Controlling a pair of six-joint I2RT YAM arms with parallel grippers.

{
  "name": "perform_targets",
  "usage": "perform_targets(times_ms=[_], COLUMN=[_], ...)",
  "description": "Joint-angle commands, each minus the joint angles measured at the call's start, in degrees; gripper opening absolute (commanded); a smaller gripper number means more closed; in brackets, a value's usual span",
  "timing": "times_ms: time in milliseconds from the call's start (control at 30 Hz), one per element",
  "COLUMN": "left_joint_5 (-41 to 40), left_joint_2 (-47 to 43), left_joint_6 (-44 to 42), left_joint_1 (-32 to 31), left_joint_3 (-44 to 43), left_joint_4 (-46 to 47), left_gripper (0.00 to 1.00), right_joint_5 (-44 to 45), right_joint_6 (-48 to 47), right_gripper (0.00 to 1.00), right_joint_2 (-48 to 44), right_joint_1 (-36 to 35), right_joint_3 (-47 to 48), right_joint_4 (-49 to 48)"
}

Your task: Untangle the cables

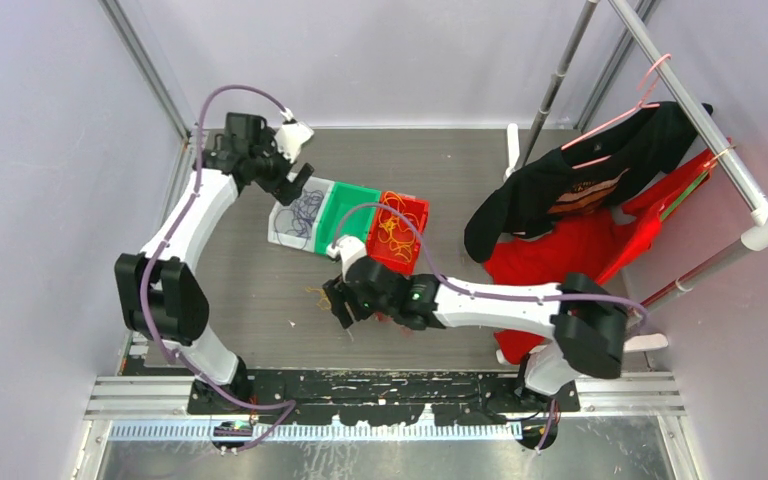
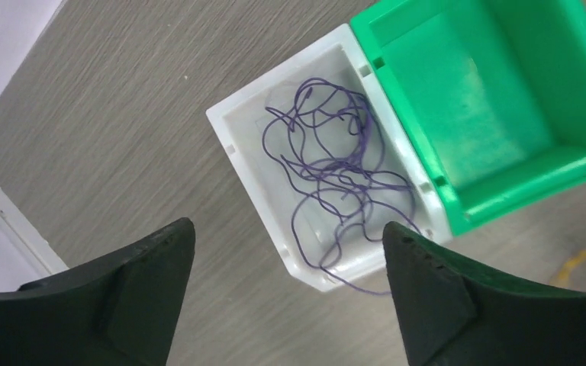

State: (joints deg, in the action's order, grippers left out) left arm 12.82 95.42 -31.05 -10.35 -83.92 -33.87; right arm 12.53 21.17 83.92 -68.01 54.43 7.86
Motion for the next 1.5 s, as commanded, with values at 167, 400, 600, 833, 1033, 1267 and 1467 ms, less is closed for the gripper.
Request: perform_targets(times_ms=[167, 400, 600, 833, 1033, 1267, 1467], left_joint_5=[18.5, 24.1, 26.6, 28.8, 31.4, 34.8, 37.4], left_joint_2=[-6.9, -10.1, -12.0, -11.9, -12.9, -14.1, -14.2], left_joint_6=[2.1, -2.3, -4.7, -5.7, -6.5, -7.3, -8.3], left_joint_1=[6.0, 10.2, 13.9, 14.7, 14.7, 14.7, 14.8], left_joint_3=[-13.3, -11.3, -10.1, -9.9, -9.3, -7.5, -5.9], left_joint_4=[-30.0, -36.7, -37.1, -38.4, -40.0, -40.7, -41.9], left_gripper=[1.0, 1.0, 0.99, 0.96, 0.95, 0.94, 0.82], right_joint_5=[-2.7, -4.7, -7.1, -8.4, -10.6, -15.0, -15.1], right_joint_6=[-6.6, -9.7, -10.3, -9.5, -7.2, -3.4, -2.5], right_gripper=[0.67, 0.28, 0.01, 0.01, 0.01, 0.01, 0.01], right_joint_2=[17.6, 23.4, 21.2, 15.4, 9.4, 1.1, -2.0], right_joint_1=[0.5, 1.8, 4.2, 5.7, 7.1, 13.9, 20.3], right_joint_3=[15.0, 19.8, 24.5, 25.2, 24.4, 28.0, 29.5], right_joint_4=[6.5, 7.9, 11.8, 13.7, 12.4, 12.1, 14.3])
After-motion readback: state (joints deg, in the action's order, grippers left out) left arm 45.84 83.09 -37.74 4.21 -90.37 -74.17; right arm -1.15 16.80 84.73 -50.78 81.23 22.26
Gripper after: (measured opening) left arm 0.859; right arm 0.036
